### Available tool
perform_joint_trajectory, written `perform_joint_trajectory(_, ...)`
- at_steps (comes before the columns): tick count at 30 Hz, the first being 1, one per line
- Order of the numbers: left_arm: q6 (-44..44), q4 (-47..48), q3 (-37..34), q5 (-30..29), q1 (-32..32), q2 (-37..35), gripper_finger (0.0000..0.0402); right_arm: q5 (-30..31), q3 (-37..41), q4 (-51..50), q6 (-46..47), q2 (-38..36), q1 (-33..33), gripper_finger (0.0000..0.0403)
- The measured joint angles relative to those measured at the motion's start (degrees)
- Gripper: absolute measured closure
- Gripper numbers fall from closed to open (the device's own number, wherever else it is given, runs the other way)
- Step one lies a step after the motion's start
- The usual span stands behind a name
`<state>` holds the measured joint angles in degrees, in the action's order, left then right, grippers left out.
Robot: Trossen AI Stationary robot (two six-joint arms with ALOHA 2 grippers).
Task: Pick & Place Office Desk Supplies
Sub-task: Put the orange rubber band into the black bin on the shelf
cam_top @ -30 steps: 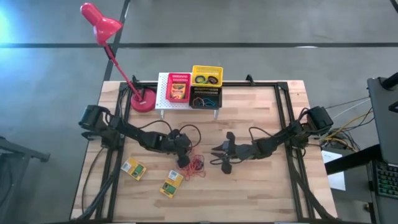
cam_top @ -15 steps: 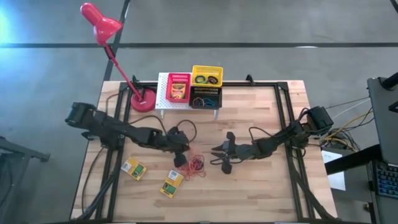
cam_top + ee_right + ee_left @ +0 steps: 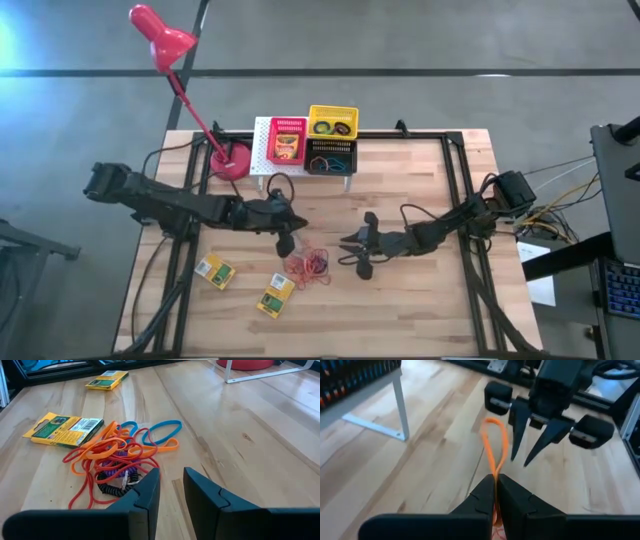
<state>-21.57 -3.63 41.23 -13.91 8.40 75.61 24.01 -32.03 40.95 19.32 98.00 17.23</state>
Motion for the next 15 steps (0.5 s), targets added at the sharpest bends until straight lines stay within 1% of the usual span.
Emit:
perform_joint_trajectory(3, 0.2, -2.5, 0.2, 0.4, -0.4, -0.3, 0.0376, 0.0, 0.0, 0.0, 0.0, 0.0, 0.0, 0.0323)
perform_joint_trajectory(12, 1.9, -3.2, 4.1, 9.1, -5.9, -1.5, 0.0376, 0.0, 0.2, -0.9, 0.2, 0.0, 0.0, 0.0323)
perform_joint_trajectory(15, 2.3, -3.2, 5.9, 10.4, -8.4, -1.4, 0.0377, 0.0, 0.2, -1.7, 0.2, 0.0, 0.0, 0.0327)
